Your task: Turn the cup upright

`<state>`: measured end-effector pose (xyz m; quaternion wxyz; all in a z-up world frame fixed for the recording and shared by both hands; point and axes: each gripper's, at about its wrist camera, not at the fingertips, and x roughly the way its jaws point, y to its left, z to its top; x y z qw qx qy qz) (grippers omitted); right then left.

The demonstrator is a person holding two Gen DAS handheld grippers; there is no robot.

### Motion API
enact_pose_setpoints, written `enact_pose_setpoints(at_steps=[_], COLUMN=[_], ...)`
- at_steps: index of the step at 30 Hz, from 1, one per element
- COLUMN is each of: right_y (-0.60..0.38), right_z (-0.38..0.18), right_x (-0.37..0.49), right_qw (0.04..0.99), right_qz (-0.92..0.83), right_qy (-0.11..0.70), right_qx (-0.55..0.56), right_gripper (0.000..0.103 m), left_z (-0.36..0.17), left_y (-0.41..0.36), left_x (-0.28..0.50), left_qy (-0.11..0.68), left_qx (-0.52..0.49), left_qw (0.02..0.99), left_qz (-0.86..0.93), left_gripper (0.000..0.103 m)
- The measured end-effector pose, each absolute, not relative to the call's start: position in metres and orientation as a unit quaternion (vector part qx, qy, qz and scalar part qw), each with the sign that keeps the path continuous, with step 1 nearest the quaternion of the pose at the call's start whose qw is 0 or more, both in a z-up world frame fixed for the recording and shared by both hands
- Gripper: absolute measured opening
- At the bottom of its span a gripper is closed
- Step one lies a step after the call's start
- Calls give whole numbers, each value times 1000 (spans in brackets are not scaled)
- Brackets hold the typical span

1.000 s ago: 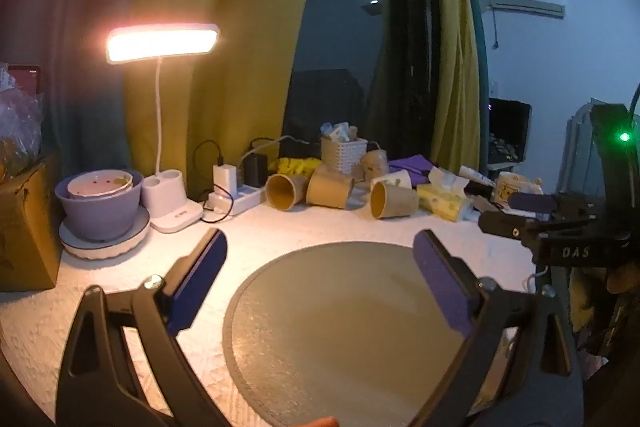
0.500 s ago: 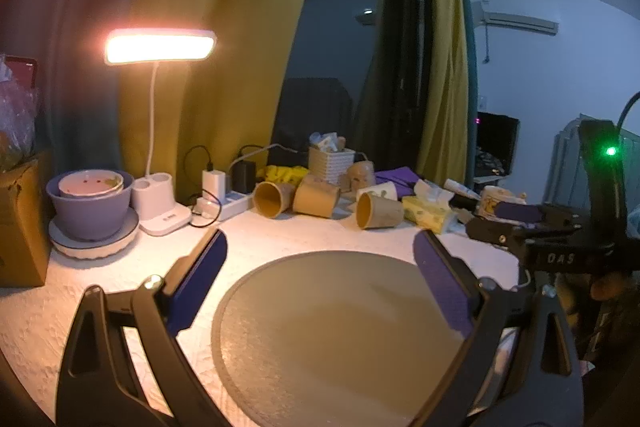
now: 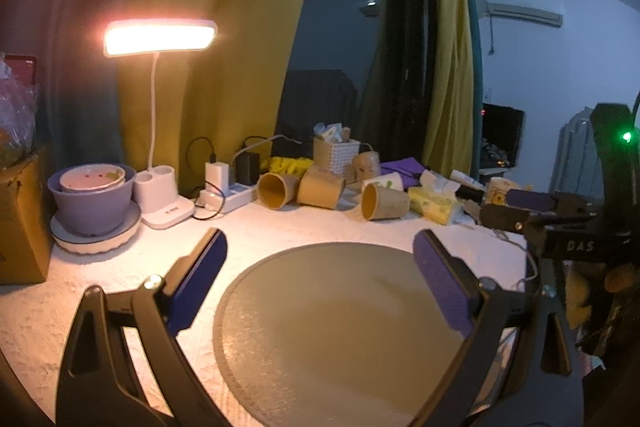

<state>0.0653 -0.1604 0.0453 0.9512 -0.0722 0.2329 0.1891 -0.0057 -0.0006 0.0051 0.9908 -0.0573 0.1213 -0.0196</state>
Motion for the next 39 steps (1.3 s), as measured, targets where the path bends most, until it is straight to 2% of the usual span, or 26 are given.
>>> enact_pose_setpoints(at_steps=[39], right_y=[-160], right_z=[42], right_x=[64], right_qw=[949], right_qz=[198], right_qy=[236], right_qx=[-62], right_gripper=[82], left_z=[4], left_y=[4], left_x=[-4], left_qy=[128], left_qx=[-59], left_qw=[990], left_qz=[-14], left_gripper=[95])
